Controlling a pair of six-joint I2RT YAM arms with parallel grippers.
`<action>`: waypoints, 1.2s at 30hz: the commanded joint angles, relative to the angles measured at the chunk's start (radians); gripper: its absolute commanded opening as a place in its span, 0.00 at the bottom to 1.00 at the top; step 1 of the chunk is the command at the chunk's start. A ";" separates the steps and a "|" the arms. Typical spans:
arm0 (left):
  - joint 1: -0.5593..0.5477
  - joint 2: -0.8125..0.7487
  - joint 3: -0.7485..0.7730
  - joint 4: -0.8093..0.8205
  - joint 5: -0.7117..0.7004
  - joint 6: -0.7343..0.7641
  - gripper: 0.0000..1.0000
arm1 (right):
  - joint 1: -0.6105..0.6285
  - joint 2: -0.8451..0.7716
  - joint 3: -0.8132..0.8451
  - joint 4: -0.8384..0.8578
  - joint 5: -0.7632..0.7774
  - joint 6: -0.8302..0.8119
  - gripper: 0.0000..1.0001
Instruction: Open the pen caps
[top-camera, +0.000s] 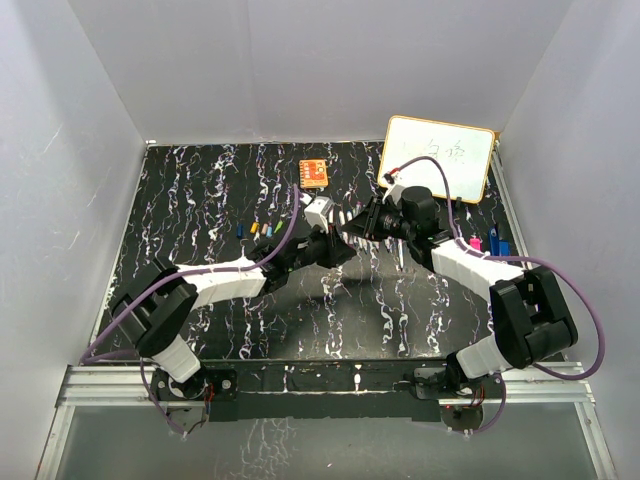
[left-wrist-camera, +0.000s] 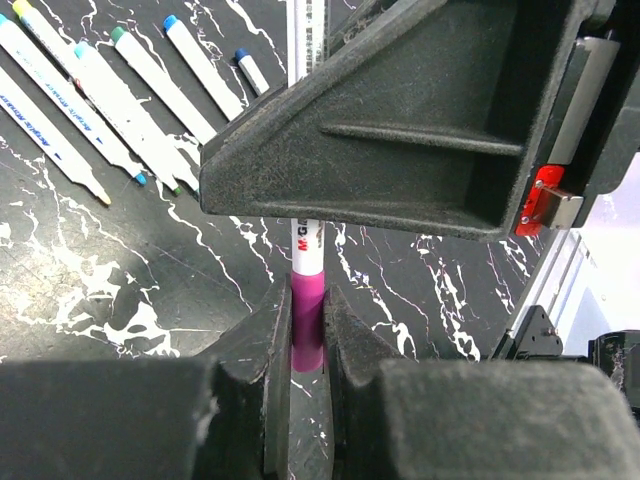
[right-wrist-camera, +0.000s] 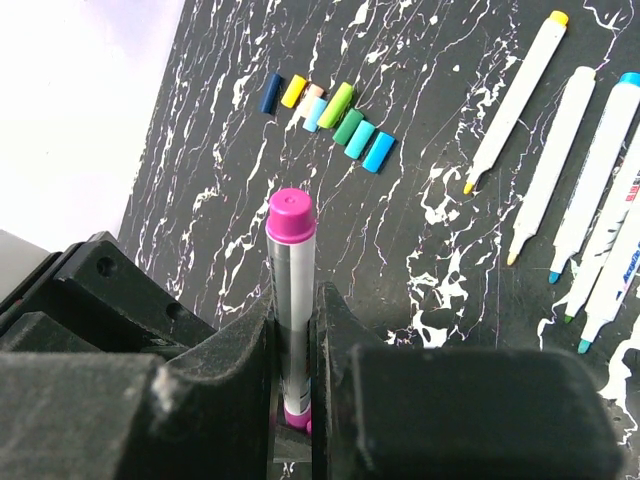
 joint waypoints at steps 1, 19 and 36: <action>0.010 -0.005 -0.011 0.046 0.026 -0.017 0.00 | -0.001 -0.022 0.042 0.069 0.009 0.006 0.00; 0.017 -0.152 -0.169 -0.056 0.012 -0.146 0.00 | -0.001 0.070 0.178 0.205 0.216 0.010 0.00; 0.017 -0.146 -0.189 -0.185 0.063 -0.172 0.00 | -0.010 0.097 0.321 0.228 0.349 0.002 0.00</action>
